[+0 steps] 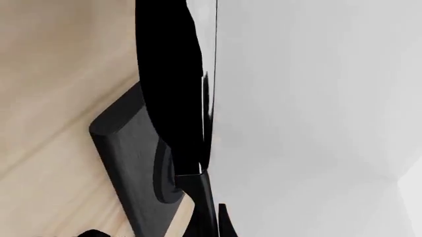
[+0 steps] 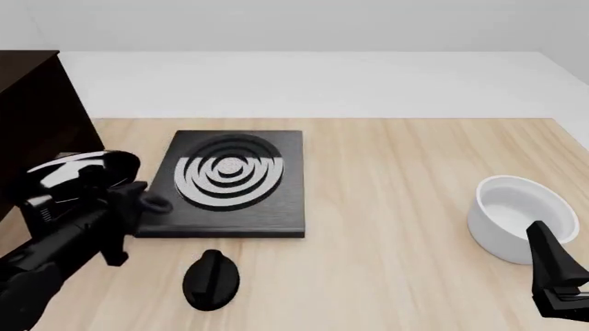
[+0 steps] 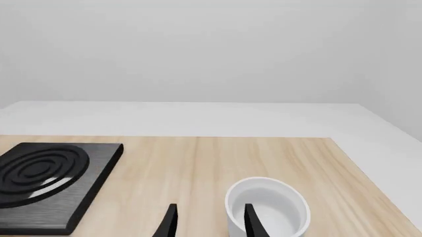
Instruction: Put the frying pan under the cabinet shelf.
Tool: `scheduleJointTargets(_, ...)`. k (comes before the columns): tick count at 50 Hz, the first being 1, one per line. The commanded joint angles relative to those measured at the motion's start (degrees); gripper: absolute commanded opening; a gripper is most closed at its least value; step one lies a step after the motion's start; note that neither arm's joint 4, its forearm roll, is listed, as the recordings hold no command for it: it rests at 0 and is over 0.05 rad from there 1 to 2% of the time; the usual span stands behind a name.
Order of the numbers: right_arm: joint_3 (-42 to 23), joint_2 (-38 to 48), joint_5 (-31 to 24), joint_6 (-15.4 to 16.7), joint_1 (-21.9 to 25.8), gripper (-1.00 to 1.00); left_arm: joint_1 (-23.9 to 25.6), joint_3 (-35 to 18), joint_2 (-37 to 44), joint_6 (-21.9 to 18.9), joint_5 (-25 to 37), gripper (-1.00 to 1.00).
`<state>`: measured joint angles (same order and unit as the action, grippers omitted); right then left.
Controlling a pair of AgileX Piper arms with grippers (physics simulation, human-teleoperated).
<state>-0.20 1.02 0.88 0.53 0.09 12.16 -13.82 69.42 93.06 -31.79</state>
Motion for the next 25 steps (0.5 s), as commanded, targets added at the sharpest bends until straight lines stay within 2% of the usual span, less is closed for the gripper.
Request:
scheduleJointTargets(1,0.0,0.0,0.0,0.0,0.0,1.0,1.2,1.8,4.7,4.3,-6.2,-1.0)
scheduleJointTargets(3,0.0,0.0,0.0,0.0,0.0,1.0,0.8,2.2,5.2,4.9,-7.4,-1.0)
scheduleJointTargets(4,0.0,0.0,0.0,0.0,0.0,1.0,2.9,2.6,7.5,6.7,-10.2,-1.0)
scheduleJointTargets(5,0.0,0.0,0.0,0.0,0.0,1.0,2.7,2.8,8.1,7.1,-11.0,-1.0)
scheduleJointTargets(7,0.0,0.0,0.0,0.0,0.0,1.0,2.4,2.8,7.9,7.3,-9.9,-1.0)
scheduleJointTargets(10,0.0,0.0,0.0,0.0,0.0,1.0,3.4,3.1,10.8,9.3,-13.9,-1.0)
scheduleJointTargets(12,0.0,0.0,0.0,0.0,0.0,1.0,3.1,3.1,10.5,9.2,-13.6,-1.0)
scheduleJointTargets(13,0.0,0.0,0.0,0.0,0.0,1.0,3.6,3.7,12.2,10.6,-15.4,-1.0)
scheduleJointTargets(15,0.0,0.0,0.0,0.0,0.0,1.0,3.7,3.8,13.0,11.0,-16.5,-1.0)
scheduleJointTargets(17,0.0,0.0,0.0,0.0,0.0,1.0,3.2,4.3,13.9,11.7,-17.2,-1.0)
scheduleJointTargets(18,0.0,0.0,0.0,0.0,0.0,1.0,2.0,5.2,15.1,12.7,-18.3,-1.0)
scheduleJointTargets(20,0.0,0.0,0.0,0.0,0.0,1.0,-1.7,6.0,14.3,12.3,-16.4,-1.0)
scheduleJointTargets(23,0.0,0.0,0.0,0.0,0.0,1.0,-1.3,6.0,16.5,12.9,-18.7,-1.0)
scheduleJointTargets(25,0.0,0.0,0.0,0.0,0.0,1.0,-3.5,6.3,17.2,12.6,-19.1,-1.0)
